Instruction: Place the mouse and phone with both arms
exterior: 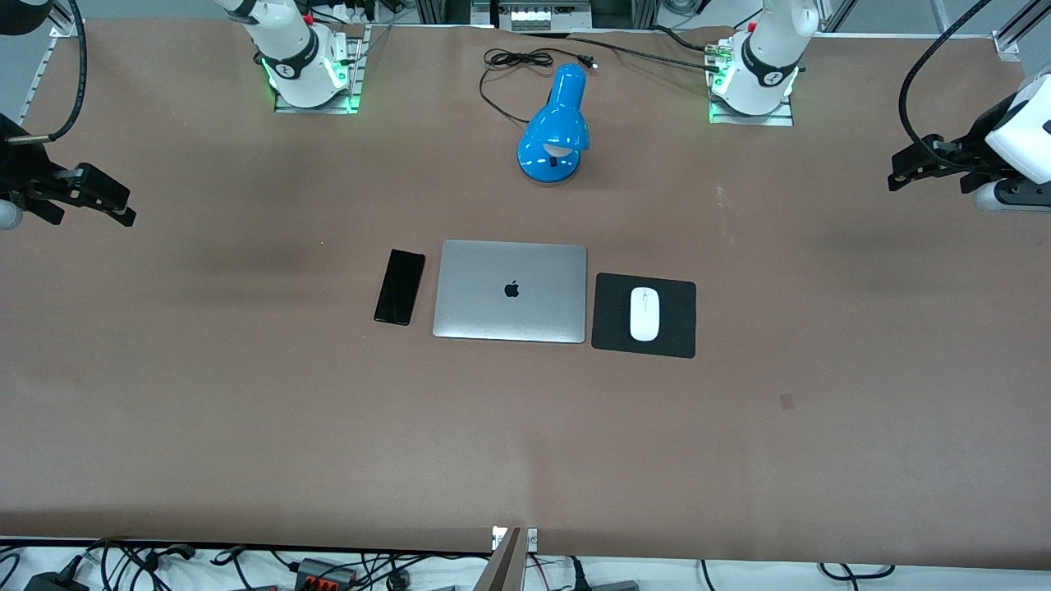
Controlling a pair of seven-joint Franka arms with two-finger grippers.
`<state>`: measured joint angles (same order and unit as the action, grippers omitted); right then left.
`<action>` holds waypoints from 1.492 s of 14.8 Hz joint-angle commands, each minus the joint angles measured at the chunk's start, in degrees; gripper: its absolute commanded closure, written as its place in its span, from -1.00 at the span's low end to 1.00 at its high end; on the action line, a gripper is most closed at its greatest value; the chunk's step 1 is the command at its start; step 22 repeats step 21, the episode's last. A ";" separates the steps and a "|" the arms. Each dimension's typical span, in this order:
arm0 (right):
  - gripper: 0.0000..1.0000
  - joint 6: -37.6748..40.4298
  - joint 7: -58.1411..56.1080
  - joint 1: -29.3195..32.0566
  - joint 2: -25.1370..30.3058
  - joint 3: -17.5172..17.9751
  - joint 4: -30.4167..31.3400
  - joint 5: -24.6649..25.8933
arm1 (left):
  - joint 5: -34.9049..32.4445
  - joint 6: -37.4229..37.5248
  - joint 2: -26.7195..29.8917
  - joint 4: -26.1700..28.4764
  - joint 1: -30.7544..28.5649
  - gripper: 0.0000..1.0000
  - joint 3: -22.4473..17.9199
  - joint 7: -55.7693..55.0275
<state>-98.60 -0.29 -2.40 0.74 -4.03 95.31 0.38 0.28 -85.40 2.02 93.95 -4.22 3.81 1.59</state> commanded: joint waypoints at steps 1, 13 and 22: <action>-1.00 0.52 -0.77 5.64 0.23 4.98 -0.30 0.06 | -0.28 0.76 0.00 -1.05 -0.08 -1.00 0.32 1.13; -1.00 1.92 -0.77 5.30 0.76 5.00 0.76 0.41 | 0.07 0.67 0.00 -1.05 0.01 -1.00 0.32 1.22; -1.00 3.77 -0.86 5.30 1.20 5.09 0.67 0.06 | 0.07 0.59 0.00 -1.05 -0.08 -1.00 0.32 1.22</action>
